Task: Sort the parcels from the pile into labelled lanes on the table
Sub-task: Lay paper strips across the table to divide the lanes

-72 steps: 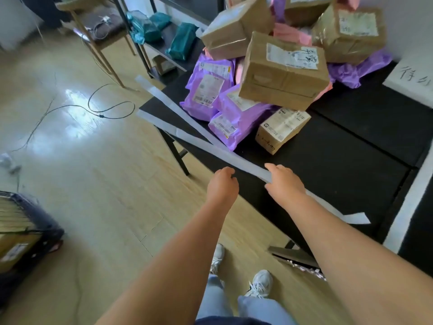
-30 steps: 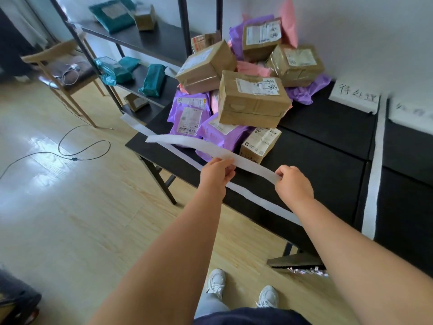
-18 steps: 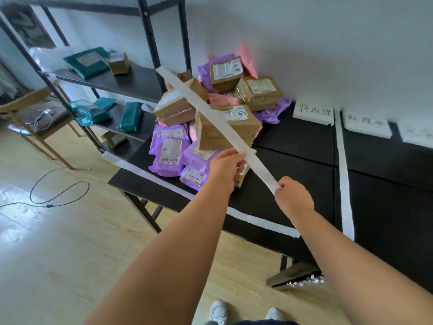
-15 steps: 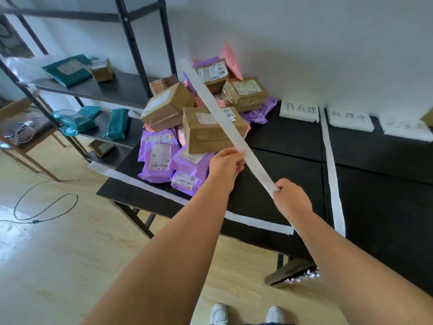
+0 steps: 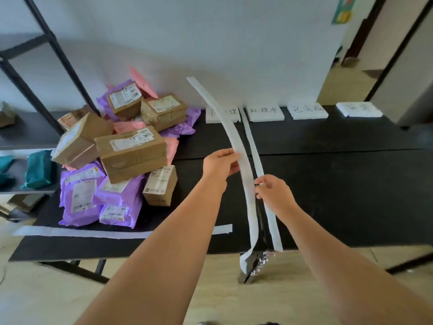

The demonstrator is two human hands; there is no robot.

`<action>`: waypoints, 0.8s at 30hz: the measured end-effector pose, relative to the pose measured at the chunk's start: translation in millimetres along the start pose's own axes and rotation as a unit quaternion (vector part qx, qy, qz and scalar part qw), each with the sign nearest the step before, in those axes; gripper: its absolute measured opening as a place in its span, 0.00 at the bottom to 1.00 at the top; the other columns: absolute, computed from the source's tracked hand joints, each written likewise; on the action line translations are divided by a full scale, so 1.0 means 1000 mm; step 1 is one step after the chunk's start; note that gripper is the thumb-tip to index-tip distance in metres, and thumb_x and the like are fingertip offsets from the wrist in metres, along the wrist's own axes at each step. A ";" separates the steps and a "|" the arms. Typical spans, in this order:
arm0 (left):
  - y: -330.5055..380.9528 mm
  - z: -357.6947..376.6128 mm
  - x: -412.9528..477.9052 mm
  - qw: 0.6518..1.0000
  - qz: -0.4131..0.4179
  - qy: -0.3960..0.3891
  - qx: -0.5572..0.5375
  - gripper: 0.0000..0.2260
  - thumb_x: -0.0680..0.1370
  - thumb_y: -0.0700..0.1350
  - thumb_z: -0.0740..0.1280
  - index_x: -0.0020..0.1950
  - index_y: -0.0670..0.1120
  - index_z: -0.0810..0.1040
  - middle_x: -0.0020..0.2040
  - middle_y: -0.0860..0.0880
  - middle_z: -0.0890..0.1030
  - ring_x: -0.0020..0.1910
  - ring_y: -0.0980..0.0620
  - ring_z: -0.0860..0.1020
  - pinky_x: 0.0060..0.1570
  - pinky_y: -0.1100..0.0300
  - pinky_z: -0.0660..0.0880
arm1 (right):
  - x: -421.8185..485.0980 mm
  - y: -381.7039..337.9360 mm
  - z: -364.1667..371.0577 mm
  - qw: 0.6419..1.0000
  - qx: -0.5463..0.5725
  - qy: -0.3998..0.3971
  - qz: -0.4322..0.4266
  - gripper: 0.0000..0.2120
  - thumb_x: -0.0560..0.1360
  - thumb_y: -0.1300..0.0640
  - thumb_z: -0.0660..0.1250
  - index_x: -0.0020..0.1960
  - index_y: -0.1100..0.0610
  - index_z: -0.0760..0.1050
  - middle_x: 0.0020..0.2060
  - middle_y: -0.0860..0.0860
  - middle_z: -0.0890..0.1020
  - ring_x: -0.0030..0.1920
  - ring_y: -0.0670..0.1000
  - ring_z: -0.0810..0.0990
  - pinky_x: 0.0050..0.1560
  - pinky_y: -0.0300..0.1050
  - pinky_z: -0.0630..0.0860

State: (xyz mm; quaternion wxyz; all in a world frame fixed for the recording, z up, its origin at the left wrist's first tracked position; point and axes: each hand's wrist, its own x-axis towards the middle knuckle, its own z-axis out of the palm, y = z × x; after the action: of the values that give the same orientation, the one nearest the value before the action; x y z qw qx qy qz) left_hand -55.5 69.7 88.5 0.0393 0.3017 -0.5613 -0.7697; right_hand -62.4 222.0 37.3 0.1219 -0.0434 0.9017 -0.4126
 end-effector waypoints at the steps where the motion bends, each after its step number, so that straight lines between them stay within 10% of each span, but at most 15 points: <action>1: -0.003 0.017 -0.001 1.000 -0.004 0.001 0.003 0.07 0.76 0.36 0.72 0.53 0.43 0.81 0.51 0.43 0.84 0.47 0.48 0.85 0.49 0.55 0.83 | 0.001 0.005 -0.014 1.000 0.021 0.002 0.016 0.10 0.81 0.58 0.62 0.61 0.53 0.77 0.46 0.48 0.82 0.42 0.45 0.81 0.40 0.38 0.76; 24: -0.088 0.296 0.008 0.991 -0.006 -0.045 0.129 0.19 0.78 0.37 0.69 0.68 0.50 0.77 0.58 0.48 0.81 0.50 0.50 0.82 0.49 0.58 0.82 | 0.057 0.178 -0.219 0.994 0.081 0.031 0.064 0.09 0.80 0.56 0.66 0.59 0.54 0.80 0.48 0.49 0.82 0.46 0.47 0.82 0.50 0.43 0.82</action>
State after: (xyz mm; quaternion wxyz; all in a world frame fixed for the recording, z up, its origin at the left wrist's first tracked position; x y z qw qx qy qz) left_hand -188.5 347.6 62.4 -0.0297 0.2721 -0.6551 -0.7042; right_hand -169.1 488.8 30.4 0.1237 0.0375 0.8693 -0.4771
